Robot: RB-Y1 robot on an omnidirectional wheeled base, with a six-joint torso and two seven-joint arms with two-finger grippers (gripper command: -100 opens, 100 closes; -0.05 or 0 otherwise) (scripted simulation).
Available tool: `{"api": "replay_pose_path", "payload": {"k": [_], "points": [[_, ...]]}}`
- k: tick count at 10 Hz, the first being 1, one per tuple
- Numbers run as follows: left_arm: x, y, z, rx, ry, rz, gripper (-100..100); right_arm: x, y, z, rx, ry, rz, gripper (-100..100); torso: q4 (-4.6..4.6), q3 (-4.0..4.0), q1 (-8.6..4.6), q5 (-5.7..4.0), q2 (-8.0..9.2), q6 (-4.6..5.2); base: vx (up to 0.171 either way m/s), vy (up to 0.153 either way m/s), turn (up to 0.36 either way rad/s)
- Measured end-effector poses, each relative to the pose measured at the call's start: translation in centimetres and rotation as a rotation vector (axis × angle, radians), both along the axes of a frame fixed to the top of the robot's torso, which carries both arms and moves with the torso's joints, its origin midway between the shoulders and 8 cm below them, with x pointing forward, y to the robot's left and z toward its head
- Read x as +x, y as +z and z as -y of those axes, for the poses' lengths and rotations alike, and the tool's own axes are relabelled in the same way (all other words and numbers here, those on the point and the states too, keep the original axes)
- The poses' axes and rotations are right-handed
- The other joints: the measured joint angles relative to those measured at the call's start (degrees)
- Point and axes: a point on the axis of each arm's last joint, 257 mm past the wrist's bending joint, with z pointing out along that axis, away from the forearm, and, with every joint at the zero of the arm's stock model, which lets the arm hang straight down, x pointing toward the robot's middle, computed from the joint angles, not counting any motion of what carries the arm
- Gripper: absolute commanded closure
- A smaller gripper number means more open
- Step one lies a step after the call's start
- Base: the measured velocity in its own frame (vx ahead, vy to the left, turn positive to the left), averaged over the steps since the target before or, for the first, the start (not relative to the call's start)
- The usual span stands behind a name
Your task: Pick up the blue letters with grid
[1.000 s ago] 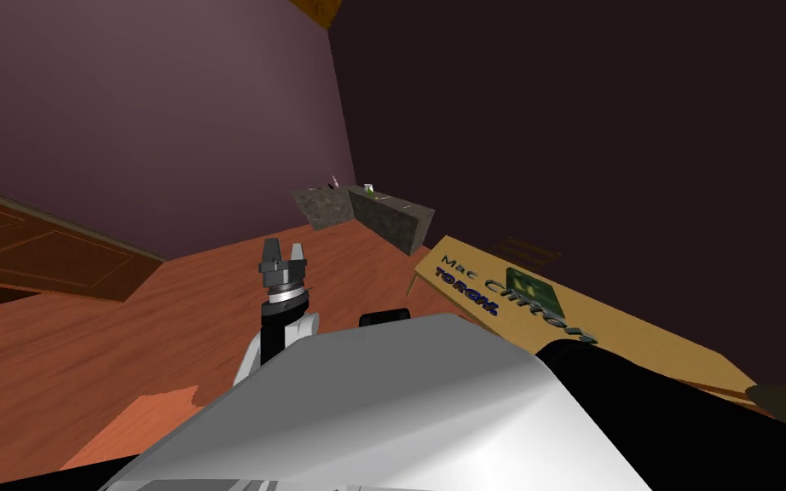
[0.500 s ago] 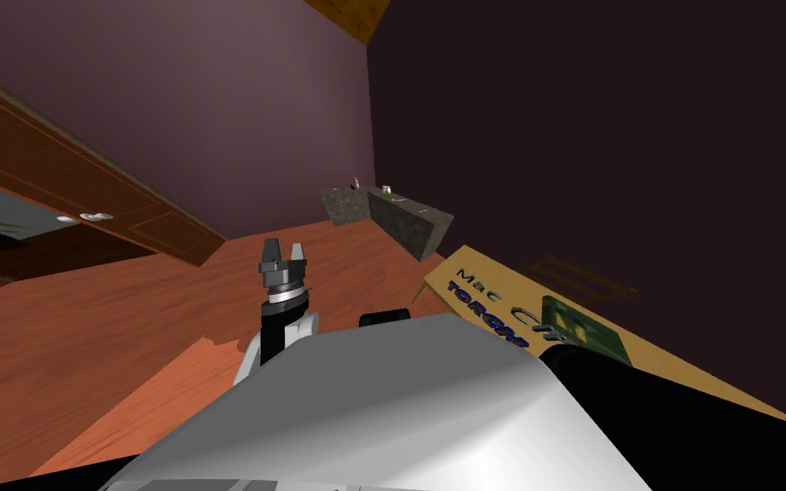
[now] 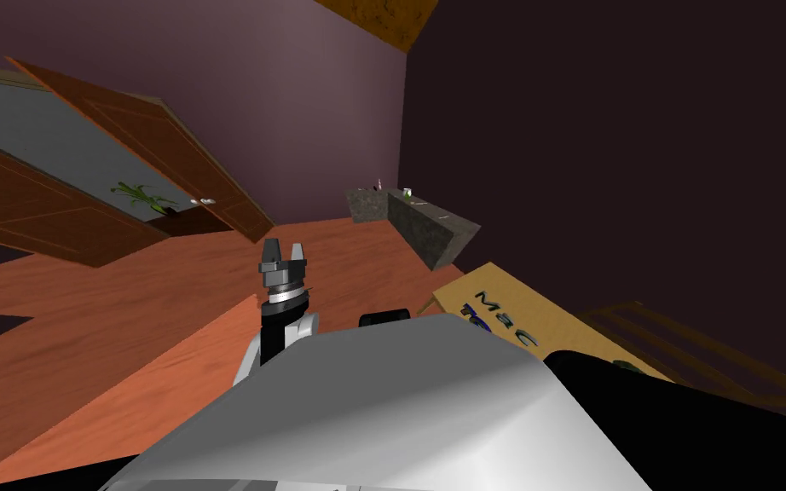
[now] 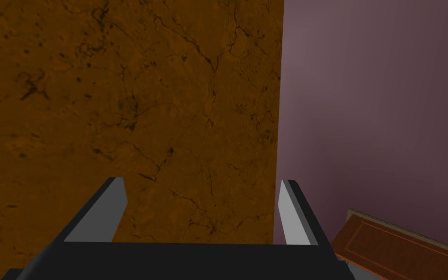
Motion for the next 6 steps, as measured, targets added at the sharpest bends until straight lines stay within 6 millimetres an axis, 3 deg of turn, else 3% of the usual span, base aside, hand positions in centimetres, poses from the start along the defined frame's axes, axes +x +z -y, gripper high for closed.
{"api": "replay_pose_path", "payload": {"k": [2,3,6], "points": [[0.0,0.0,0.0,0.000,0.000,0.000,0,-2.8,0.9,1.2,-0.027,0.052,-0.073,-100,0.05,0.12,0.26,0.06,0.21,0.00,0.046,-0.072,0.395],[0.0,0.0,0.0,0.000,0.000,0.000,0,-5.3,1.5,2.3,-0.047,0.086,-0.126,-100,0.05,0.11,0.22,0.05,0.20,-0.01,0.049,-0.115,0.366],[0.0,0.0,0.0,0.000,0.000,0.000,0,-9.6,3.1,5.2,-0.093,0.206,-0.237,-100,0.02,0.03,-0.14,-0.04,0.05,0.02,0.072,-0.174,0.257]]}}
